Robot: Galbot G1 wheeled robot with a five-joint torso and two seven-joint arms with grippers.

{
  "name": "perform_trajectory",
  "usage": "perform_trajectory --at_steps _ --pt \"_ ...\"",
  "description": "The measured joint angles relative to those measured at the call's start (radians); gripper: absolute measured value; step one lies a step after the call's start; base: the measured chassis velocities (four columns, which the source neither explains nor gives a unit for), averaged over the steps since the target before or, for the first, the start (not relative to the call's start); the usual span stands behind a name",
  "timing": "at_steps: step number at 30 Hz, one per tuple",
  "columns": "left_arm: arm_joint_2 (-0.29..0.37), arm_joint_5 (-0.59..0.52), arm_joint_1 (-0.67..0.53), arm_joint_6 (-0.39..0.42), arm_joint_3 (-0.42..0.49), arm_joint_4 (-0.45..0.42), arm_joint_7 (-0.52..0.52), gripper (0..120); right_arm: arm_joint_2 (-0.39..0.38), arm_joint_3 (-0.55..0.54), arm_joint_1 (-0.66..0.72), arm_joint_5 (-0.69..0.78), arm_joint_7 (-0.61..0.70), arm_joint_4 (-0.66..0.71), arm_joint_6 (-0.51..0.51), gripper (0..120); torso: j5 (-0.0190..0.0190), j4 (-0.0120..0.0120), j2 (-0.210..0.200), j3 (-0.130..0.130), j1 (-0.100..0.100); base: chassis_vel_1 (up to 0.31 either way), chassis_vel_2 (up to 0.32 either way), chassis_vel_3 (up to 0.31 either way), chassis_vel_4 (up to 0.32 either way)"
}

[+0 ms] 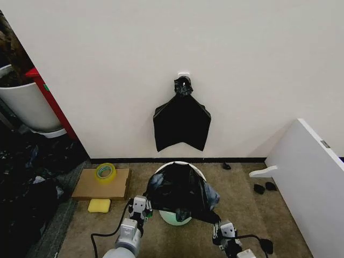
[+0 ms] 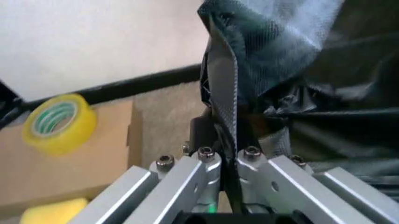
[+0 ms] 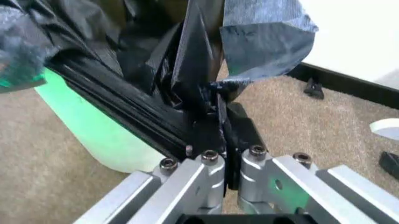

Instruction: Place the garbage bag over the trash bin.

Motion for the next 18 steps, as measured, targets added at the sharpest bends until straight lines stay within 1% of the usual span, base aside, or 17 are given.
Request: perform_trajectory --at_steps 5,11,14,18 --pt "-0.011 0.000 -0.016 0.020 0.006 0.019 -0.014 0 -0.004 0.001 0.030 -0.016 -0.017 -0.037 0.000 0 -0.0001 0.0000 0.000 0.000 0.000 0.000 0.000 0.000 0.000" --pt "-0.007 0.001 -0.015 0.044 0.008 0.018 -0.026 0 -0.016 0.008 0.021 -0.043 -0.030 -0.036 0.000 0 -0.0001 -0.0001 0.000 0.000 0.000 0.000 0.000 0.000 0.000" --pt "0.008 0.001 -0.016 0.079 0.017 0.021 -0.041 0 -0.037 0.016 0.006 -0.058 -0.050 -0.027 -0.019 0 0.0000 0.0000 0.000 0.000 0.000 0.000 0.000 0.000 0.000" --pt "0.017 0.010 -0.014 0.090 0.035 0.036 -0.049 0 -0.063 0.029 -0.013 -0.048 -0.076 -0.011 -0.035 0 -0.0003 -0.0001 0.000 0.000 0.000 0.000 0.000 0.000 0.000"
